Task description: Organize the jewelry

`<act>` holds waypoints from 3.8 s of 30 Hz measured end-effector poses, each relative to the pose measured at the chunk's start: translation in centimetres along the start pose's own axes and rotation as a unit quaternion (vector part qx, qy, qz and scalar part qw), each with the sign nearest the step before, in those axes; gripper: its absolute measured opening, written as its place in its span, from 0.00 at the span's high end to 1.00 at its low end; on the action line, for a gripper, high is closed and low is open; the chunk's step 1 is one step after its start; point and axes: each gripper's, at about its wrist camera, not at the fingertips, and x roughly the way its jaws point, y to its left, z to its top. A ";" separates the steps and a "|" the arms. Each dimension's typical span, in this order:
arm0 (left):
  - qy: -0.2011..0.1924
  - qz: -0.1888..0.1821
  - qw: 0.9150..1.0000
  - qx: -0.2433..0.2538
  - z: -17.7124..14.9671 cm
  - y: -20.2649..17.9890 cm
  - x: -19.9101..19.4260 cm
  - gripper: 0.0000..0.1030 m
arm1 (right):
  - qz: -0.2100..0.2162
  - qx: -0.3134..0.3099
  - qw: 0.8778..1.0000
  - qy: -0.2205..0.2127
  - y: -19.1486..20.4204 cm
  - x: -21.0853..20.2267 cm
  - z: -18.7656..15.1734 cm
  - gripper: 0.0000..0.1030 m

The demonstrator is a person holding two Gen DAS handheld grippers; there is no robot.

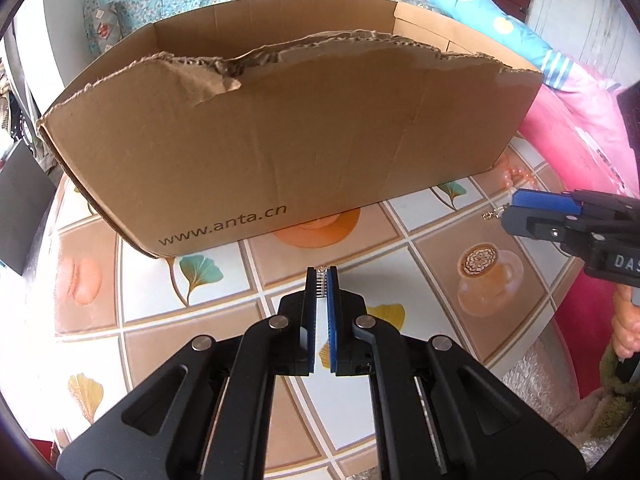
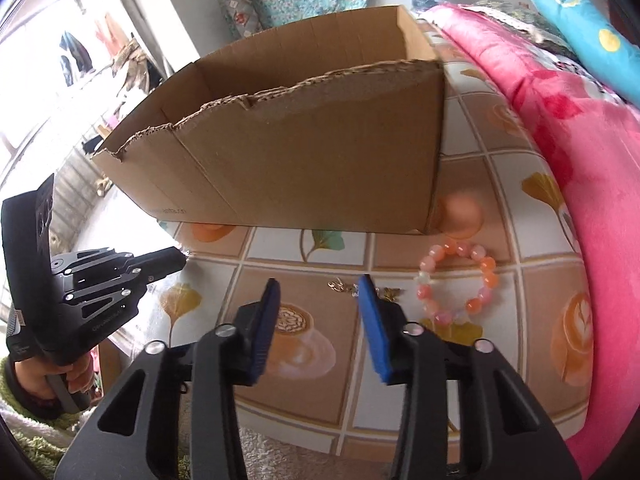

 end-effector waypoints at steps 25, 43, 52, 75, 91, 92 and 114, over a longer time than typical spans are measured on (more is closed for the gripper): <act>-0.004 -0.008 1.000 -0.008 -0.5 0.7 -0.1 0.96 | 0.017 -0.075 0.996 0.050 2.7 0.5 -0.2 0.86; -0.008 -0.013 1.000 -0.012 -0.7 1.3 -0.4 0.96 | -0.053 -0.164 0.984 0.051 5.0 2.4 -0.6 0.96; -0.012 -0.015 1.000 -0.012 -0.8 1.4 -0.4 0.96 | 0.058 -0.017 0.998 0.002 0.4 -1.6 2.0 0.98; -0.013 -0.016 1.000 -0.015 -0.9 1.5 -0.4 0.96 | -0.005 -0.191 0.977 0.095 2.9 2.2 -0.6 0.95; -0.021 -0.020 0.999 -0.016 -1.0 1.7 -0.6 0.96 | 0.094 -0.051 0.994 0.028 -1.1 -4.3 1.5 0.95; -0.023 -0.022 0.999 -0.017 -1.1 1.8 -0.6 0.96 | 0.096 -0.046 0.994 0.021 -1.3 -4.7 1.7 0.95; -0.120 -0.078 0.990 0.019 -0.1 2.0 -9.6 0.96 | 0.147 -0.035 0.986 -0.077 1.2 -7.4 5.5 0.95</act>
